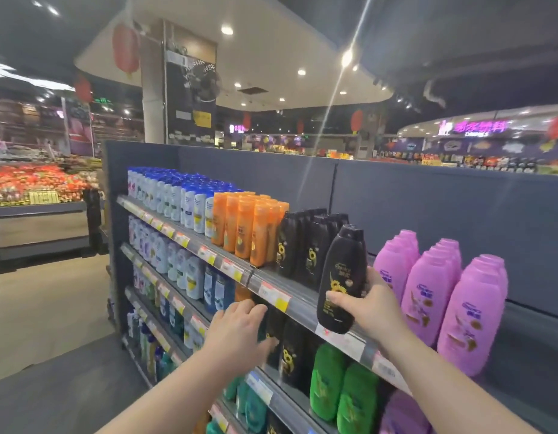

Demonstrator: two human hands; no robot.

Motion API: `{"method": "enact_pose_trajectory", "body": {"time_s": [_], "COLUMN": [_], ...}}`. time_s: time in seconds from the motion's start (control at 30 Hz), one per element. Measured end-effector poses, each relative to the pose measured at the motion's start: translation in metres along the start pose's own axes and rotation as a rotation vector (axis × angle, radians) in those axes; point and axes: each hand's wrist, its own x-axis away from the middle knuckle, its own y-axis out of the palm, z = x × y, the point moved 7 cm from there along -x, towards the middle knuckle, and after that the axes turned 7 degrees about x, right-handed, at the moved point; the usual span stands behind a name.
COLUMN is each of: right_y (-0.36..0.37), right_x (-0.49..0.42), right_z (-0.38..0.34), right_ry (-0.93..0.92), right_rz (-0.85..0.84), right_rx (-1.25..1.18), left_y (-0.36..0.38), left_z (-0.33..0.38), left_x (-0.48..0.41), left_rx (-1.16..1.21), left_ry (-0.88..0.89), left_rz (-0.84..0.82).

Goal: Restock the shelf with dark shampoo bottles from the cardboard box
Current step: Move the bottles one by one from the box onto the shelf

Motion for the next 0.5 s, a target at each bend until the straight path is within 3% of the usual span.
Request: {"method": "enact_pose_trajectory", "body": {"time_s": [0.5], "right_y": [0.071], "right_x": [-0.112], "right_z": [0.042], "right_ry": [0.204], "right_rz": [0.271], "right_rx": [0.250], "left_y": [0.046], "left_z": [-0.054], "left_x": [-0.183], "left_rx": [0.079], "left_ry": [0.364], "left_rz": [-0.060]}}
